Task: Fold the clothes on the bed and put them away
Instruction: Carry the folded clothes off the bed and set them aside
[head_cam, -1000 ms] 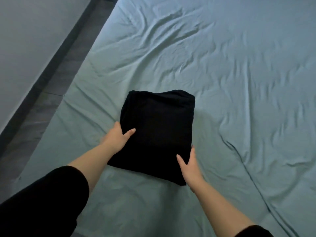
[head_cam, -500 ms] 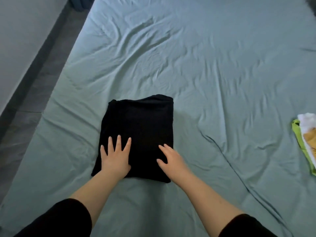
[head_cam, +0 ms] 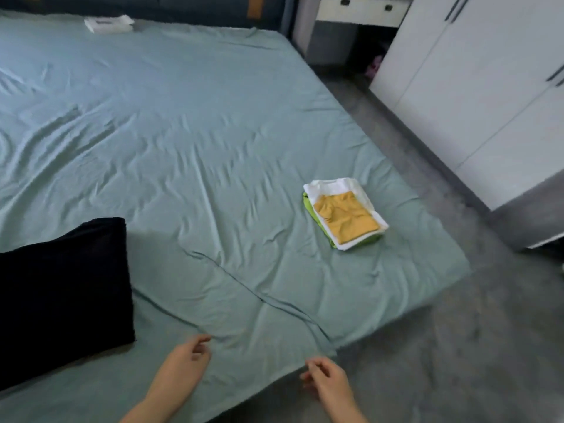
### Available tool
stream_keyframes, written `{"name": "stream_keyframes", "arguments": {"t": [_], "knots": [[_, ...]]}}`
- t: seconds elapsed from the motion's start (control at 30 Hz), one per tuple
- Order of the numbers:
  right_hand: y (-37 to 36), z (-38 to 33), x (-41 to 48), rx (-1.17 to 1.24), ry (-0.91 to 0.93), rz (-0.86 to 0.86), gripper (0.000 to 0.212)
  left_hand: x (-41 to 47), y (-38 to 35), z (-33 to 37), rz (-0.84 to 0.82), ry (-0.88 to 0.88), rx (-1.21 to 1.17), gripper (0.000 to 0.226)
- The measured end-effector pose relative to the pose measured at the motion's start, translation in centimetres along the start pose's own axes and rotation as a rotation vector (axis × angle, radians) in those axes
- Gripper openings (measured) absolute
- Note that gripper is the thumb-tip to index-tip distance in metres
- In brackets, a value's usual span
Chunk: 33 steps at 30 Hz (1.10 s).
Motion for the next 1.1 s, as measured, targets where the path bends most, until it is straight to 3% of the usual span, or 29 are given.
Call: {"name": "stream_keyframes", "arguments": {"t": [0.1,0.2,0.5,0.73,1.1], "knots": [[8.9,2.7,-2.8,0.072,-0.028,0.058,0.016,-3.7,-5.9,4.7,0.003,0.111,-0.312,0.019],[15.8,5.7,-4.7,0.065,-0.052,0.074,0.014,-7.0,-12.0,8.3,-0.024,0.162,-0.405,0.019],[27.0,8.7,-4.7,0.098,-0.013,0.081,0.014,-11.2,-23.7,12.2,-0.12,0.152,-0.231,0.019],[32.3,4.9,1.5,0.123,0.059,0.042,0.014,-6.6,-27.7,16.4,-0.102,0.18,-0.148,0.017],[43.6,1.5,14.7,-0.109,-0.062,0.001,0.012,1.3,-36.7,25.8,-0.168,0.313,-0.251,0.018]]}}
Point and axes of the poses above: each hand's wrist, its own x-axis towards the middle knuckle, its own y-axis out of the back of the hand, z = x × y, the point moved 9 cm from there along x, towards the middle knuckle, and after that the axes turned 1 degree about z, right-handed, at the moved point
